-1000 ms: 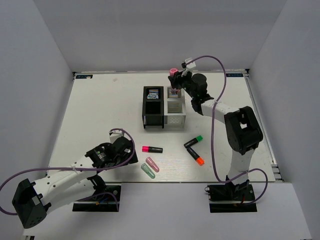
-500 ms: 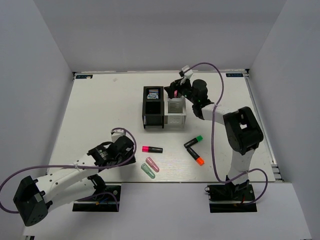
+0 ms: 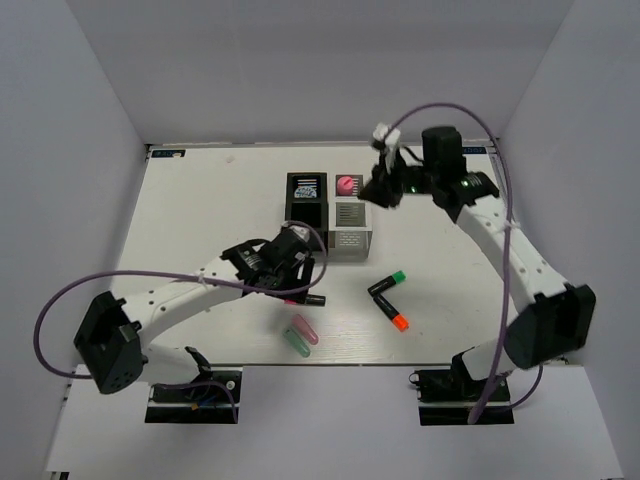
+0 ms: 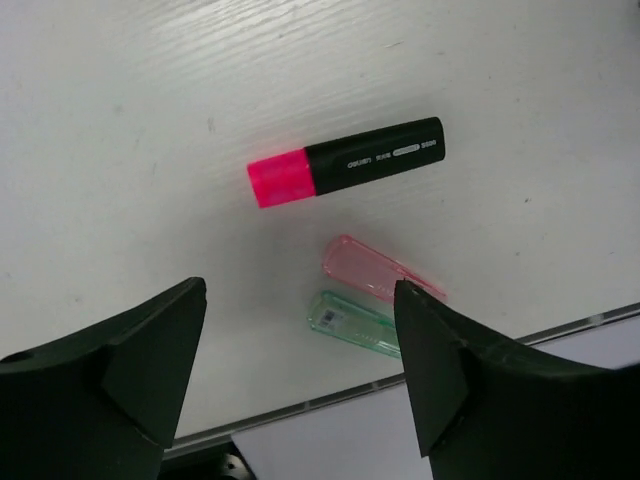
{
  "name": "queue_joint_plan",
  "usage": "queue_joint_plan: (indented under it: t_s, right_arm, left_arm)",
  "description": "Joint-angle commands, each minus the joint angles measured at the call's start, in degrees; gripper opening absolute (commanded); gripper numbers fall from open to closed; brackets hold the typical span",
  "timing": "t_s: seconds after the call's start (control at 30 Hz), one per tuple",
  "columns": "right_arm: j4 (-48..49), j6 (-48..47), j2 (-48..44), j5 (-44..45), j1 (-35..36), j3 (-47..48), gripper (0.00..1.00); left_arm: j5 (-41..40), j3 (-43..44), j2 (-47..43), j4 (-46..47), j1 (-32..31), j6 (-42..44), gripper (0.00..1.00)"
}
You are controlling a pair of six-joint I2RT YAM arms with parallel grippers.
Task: Sort the stationery into containers
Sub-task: Pick up the pen from the center of the board.
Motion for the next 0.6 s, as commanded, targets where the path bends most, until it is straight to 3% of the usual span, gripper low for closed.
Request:
queue_joint_plan:
  t_s: [0.0,0.03,0.1,0.13,0.17,0.23,0.4,0.47,0.5,0.57]
  right_arm:
    - [-31.93,-20.31,-5.91,-13.77,-0.96,-10.13,0.16]
    - [-32.2,-26.6,-7.49,-13.69,-1.05,-17.55,0.09]
    - [-33.77,-29.9,-12.6,-14.92,-1.41,-23.67,0.16]
    - [-33.78,-35.22,-16.26,-16.14,-1.67,-27.35,0.41]
    - [-33.78,-36.93,-16.3,-16.85,-1.67,-28.77,0.47]
    - [-34.4,-41.5,-19.8,-19.74,-2.11,-34.12,0.5]
    - [-25.52,-38.71,-30.17,-20.55,-2.29,-39.95,0.53]
    - [-25.87,-38.18,-29.84,-21.34,-2.46,-39.6,0.53]
    - [-26.83,-38.09,-30.01,-21.78,-2.46,-39.25,0.53]
    - [-28.24,-38.53,-28.34,-22.13,-2.9,-38.37,0.53]
  left_arm:
    - [0.48,5.17,5.76,-5.23,-2.07,18.62,0.86]
    - [0.04,5.44,6.57,-5.32,-2.42,20.76,0.81]
    - [0.82,5.88,9.63,-4.89,-2.69,28.49,0.73]
    - [1.52,5.79,10.35,-3.84,-2.95,31.64,0.63]
    - [1.79,5.53,11.05,-3.48,-2.87,35.5,0.56]
    - [3.28,5.7,13.51,-2.96,-2.87,38.78,0.52]
    - [7.42,8.25,16.33,-1.29,-2.17,47.48,0.59]
    - [7.59,10.09,18.26,-1.28,-1.55,48.46,0.64]
    - [7.94,10.79,19.05,-1.98,-1.37,48.99,0.72]
    - [8.38,12.2,21.34,-2.51,-1.02,49.43,0.73]
